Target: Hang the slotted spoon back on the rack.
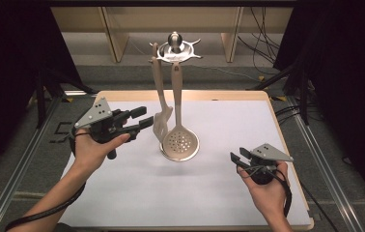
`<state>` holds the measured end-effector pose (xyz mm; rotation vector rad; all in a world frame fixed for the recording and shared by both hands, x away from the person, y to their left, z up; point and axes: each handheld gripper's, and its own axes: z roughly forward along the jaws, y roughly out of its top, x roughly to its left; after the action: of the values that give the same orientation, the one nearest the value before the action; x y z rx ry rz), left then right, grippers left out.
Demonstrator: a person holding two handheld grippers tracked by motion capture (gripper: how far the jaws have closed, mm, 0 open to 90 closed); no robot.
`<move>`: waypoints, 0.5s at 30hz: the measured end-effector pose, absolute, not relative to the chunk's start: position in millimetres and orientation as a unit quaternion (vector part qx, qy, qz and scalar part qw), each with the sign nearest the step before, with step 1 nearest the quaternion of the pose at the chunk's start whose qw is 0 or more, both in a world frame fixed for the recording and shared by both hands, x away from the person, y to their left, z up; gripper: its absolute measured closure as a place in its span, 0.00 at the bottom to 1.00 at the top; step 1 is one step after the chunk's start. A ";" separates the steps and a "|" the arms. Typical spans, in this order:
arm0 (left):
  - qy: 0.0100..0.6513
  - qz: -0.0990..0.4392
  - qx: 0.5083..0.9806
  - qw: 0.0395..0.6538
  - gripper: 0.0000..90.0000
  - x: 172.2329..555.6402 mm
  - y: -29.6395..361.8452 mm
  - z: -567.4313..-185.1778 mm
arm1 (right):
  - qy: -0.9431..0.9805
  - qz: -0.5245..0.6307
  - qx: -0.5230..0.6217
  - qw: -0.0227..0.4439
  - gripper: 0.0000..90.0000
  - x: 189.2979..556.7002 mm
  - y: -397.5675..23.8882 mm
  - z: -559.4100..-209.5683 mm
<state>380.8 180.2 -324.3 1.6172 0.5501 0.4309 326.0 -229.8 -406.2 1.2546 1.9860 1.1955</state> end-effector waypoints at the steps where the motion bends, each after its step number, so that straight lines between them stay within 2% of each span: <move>1: 0.243 0.189 0.707 0.636 0.60 380.2 181.6 -325.7 | 0.729 0.439 0.461 0.250 0.67 325.9 -229.8 -406.2; 15: 0.277 0.202 0.706 0.620 0.59 371.8 207.8 -352.5 | 0.726 0.445 0.463 0.247 0.67 325.9 -228.4 -406.7</move>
<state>371.8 207.8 -352.5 1.6239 0.6368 0.4648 325.9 -228.4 -406.7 1.2621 1.9790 1.2124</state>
